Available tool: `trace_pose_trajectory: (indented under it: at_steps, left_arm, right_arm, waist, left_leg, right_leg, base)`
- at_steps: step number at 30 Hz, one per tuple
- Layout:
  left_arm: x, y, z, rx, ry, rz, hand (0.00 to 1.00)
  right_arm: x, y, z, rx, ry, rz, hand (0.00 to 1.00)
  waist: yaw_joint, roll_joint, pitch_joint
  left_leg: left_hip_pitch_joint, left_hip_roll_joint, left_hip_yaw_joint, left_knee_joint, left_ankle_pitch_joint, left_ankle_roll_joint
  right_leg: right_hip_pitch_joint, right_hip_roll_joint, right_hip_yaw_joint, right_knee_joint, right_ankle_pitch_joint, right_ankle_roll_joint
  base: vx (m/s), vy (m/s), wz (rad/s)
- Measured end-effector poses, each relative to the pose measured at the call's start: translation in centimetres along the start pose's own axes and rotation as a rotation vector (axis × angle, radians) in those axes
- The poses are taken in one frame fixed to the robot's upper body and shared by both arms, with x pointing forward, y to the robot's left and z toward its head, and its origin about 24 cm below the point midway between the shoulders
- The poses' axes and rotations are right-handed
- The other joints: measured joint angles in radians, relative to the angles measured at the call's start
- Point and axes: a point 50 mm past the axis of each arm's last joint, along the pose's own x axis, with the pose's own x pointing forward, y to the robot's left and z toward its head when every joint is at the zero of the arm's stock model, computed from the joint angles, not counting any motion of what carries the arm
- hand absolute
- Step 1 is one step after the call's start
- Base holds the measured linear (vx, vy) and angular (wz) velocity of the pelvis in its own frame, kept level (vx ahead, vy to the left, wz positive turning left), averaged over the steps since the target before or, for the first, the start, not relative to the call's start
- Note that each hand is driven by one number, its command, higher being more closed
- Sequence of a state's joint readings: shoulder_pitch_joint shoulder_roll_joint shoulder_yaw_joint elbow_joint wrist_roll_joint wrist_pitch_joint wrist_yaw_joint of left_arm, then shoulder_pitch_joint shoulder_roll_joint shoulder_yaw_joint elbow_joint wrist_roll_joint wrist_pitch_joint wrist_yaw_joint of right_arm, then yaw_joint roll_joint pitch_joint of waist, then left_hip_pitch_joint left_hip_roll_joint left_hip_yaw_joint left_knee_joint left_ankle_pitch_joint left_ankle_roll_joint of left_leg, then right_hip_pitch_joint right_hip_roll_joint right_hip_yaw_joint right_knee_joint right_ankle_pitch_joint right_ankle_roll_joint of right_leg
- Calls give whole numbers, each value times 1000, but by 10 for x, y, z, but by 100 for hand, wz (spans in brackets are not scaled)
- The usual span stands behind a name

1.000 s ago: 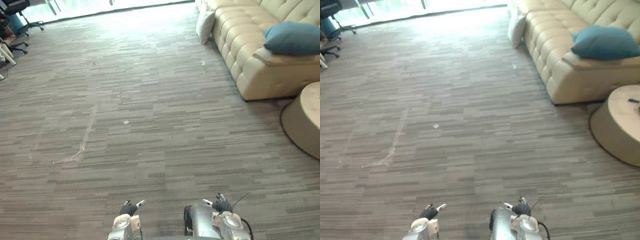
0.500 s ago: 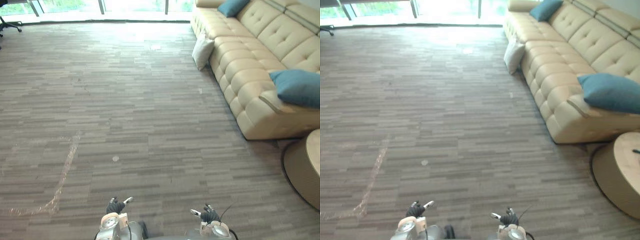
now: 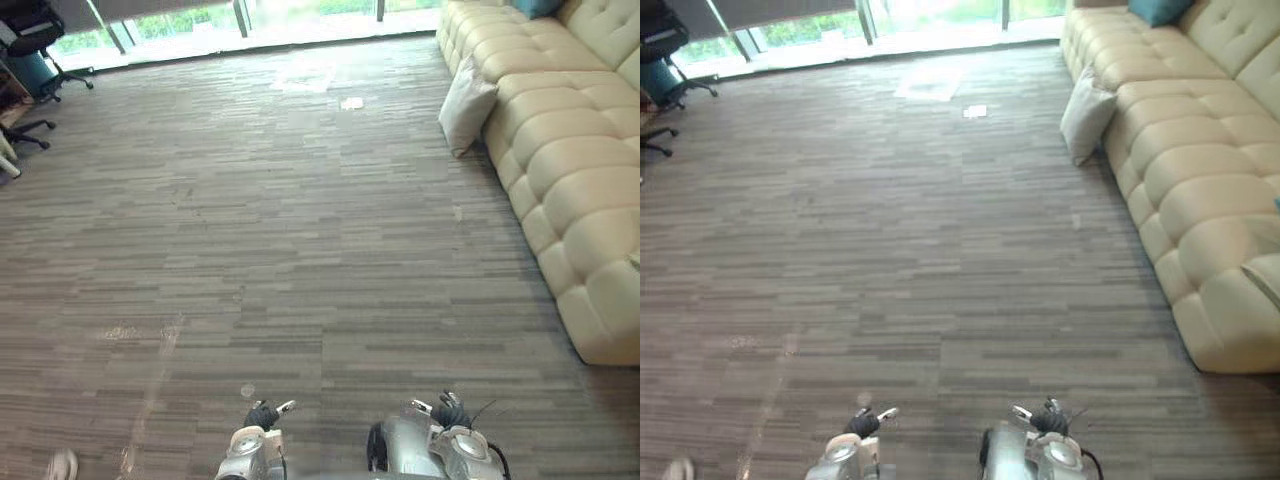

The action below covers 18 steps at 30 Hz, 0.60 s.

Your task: Pick up cushions and gather them together orderly.

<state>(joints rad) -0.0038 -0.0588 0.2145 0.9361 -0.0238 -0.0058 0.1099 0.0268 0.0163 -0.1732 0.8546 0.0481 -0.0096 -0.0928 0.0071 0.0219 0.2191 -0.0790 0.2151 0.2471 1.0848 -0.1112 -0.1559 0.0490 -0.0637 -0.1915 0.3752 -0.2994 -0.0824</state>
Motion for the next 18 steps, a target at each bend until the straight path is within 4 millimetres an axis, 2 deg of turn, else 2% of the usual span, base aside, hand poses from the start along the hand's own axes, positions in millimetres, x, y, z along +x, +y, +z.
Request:
trace_pose_trajectory:
  at_steps: [1, 2, 3, 5, 6, 7, 8, 9, 10, 11, 12, 13, 14, 15, 16, 17, 18]
  left_arm:
    - [0, 0, 4, 2, -19, -2, 0]
    - [0, -1, 8, -3, -39, -2, 0]
    - [0, -1, 9, -7, -43, -1, 0]
    - [1, -1, 10, -11, -46, 3, 0]
    - [0, 0, 10, -12, -46, 10, 0]
    - [0, 0, 10, -18, -49, 18, 0]
    - [1, 5, 13, -3, -56, 26, 0]
    - [1, 8, 12, 0, -52, 32, 0]
    - [2, 9, 12, 4, -48, 36, 0]
    - [2, 9, 10, 9, -40, 34, 0]
    - [2, 2, 1, 54, 8, 6, 0]
    - [0, -2, -8, 63, 38, -9, 0]
    - [-1, -4, -10, 58, 43, -12, 0]
    - [0, -11, -5, 53, 30, -26, 0]
    - [0, -9, -9, 61, 53, -23, 0]
    - [-1, -12, -18, 89, 88, -42, 0]
    - [-1, -12, -16, 103, 77, -52, 0]
  right_arm:
    - [0, 8, 2, -5, -1, 22, 0]
    - [1, 15, 5, 0, -7, 36, 0]
    - [1, 17, 5, 5, -8, 41, 0]
    - [0, 20, 2, 14, 1, 43, 0]
    - [-1, 19, -2, 14, 11, 39, 0]
    - [-2, 18, -4, 6, 18, 38, 0]
    - [-6, 19, -18, 2, 61, 39, 0]
    - [-8, 18, -24, 2, 79, 37, 0]
    - [-9, 15, -26, -12, 83, 36, 0]
    - [-9, 15, -28, -12, 86, 35, 0]
    - [-7, 16, -11, -15, 4, 47, 0]
    - [-6, 11, -3, -19, -31, 38, 0]
    - [-6, 11, -4, -21, -26, 36, 0]
    - [-4, 6, 0, 7, -30, 15, 0]
    - [0, 6, 11, 39, -55, 5, 0]
    - [0, -4, 10, 37, -51, -24, 0]
    - [1, -10, 10, 33, -55, -40, 0]
  waist:
    - [5, -1, -2]
    - [20, 2, -4]
    - [27, 3, -4]
    - [43, 0, -4]
    - [45, 0, -7]
    - [55, -2, -14]
    - [43, -79, -59]
    - [49, -101, -64]
    - [46, -108, -66]
    - [43, -106, -65]
    - [33, -61, -39]
    - [9, -54, -38]
    - [3, -60, -37]
    - [8, -76, -28]
    - [-5, -64, -17]
    - [-30, -25, -26]
    - [-34, -6, -31]
  left_leg:
    - [-68, 23, 51, -49, -29, 44]
    - [-116, 43, 115, -180, -48, 71]
    - [-130, 45, 141, -259, -56, 82]
    - [-154, 17, 173, -534, -47, 89]
    - [-167, -6, 152, -693, -11, 82]
    - [-184, -19, 117, -761, 55, 67]
    - [-193, -118, 112, -688, 31, 152]
    - [-159, -148, 128, -687, 7, 168]
    - [-108, -172, 142, -695, -17, 198]
    - [-81, -179, 145, -699, -23, 207]
    - [186, -211, 131, -812, -171, 182]
    - [258, -208, 128, -842, -178, 157]
    - [273, -210, 127, -842, -178, 154]
    - [363, -194, 122, -863, -284, 94]
    - [424, -188, 89, -897, -307, 82]
    - [460, -164, 24, -936, -318, 93]
    - [468, -173, -34, -969, -281, 129]
  right_leg:
    - [58, 5, 15, -62, 2, 4]
    - [102, 4, 46, -111, 8, 17]
    - [118, 2, 61, -128, 10, 22]
    - [204, -26, 97, -194, 0, 55]
    - [249, -38, 113, -233, -18, 78]
    - [280, -43, 142, -261, -57, 96]
    - [222, -141, 223, -90, -20, 130]
    - [170, -164, 257, 67, 16, 169]
    - [86, -172, 300, 292, 80, 231]
    - [49, -167, 317, 381, 98, 256]
    - [-256, -123, 221, 805, 79, 191]
    - [-343, -107, 126, 680, 19, 131]
    - [-360, -106, 114, 599, 18, 113]
    - [-472, -63, 113, 340, 89, 92]
    - [-509, -61, 109, 268, 177, 106]
    - [-467, -46, 54, 260, 165, 81]
    - [-464, -45, 37, 282, 144, 48]
  base:
    - [624, -47, -71]
    - [440, 16, -75]
    - [473, 75, -89]
    - [556, 165, -73]
    - [671, 336, -76]
    - [1268, 720, -61]
    - [1185, 710, -35]
    - [1218, 674, 8]
    - [704, 334, 14]
    - [1091, 350, -53]
    - [1173, 233, -33]
    - [1064, 150, -23]
    - [875, -140, 58]
    - [883, -251, 40]
    - [901, -274, 63]
    - [674, -164, 60]
    - [543, -106, 69]
